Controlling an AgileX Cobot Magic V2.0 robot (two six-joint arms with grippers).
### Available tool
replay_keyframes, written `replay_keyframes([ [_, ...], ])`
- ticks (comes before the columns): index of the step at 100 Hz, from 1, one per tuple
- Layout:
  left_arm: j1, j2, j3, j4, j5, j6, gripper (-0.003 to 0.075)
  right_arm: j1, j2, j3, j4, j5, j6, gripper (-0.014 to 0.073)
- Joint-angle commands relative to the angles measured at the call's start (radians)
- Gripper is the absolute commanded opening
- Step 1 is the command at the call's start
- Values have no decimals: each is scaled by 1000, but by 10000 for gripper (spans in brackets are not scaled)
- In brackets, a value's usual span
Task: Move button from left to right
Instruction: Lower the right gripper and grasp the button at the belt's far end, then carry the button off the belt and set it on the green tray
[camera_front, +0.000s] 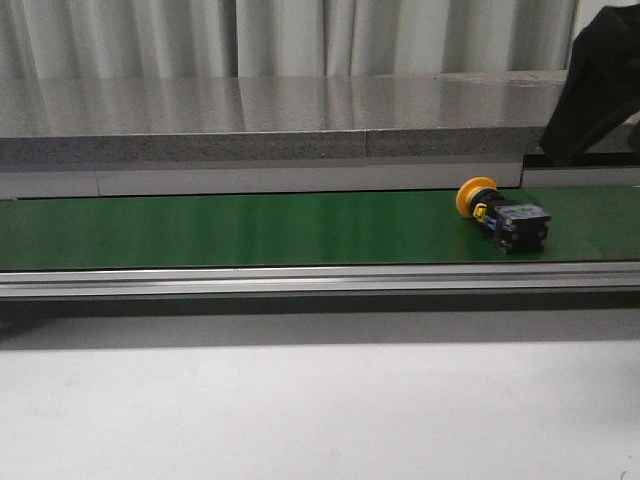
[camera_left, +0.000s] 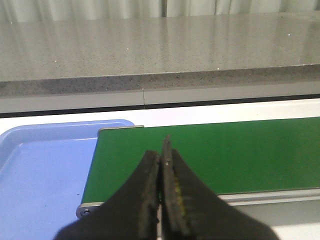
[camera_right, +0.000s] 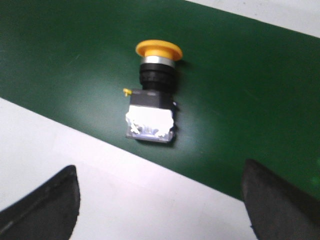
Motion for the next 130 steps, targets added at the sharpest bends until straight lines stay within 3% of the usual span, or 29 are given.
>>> replay_keyframes([
  [1,-6,4,-28,-13,-71,-3,-20,6,10,-42,10,-74,-23,646],
  [23,-6,4,-28,-13,-71,-3,-20,6,93,-45,-92,-162,-23,645],
  [57,-6,4,-28,-13,-71,-3,-20,6,203,-45,-95,-219,-23,631],
  [64,-6,4,-28,-13,-71,-3,-20,6,209,-45,-94,-223,-22,556],
  [77,-6,4,-28,-13,-71,-3,-20,6,209,-45,-90,-225,-22,283],
  [88,-6,4,-28,-13,-71,-3,-20,6,206,-45,-87,-221,-21,147],
  [109,-6,4,-28,-13,-71,-3,-20,-23,142,-76,-87,-161,-21,143],
  [130,-6,6,-28,-13,-71,-3,-20,-171,90,-175,-99,-114,-21,143],
])
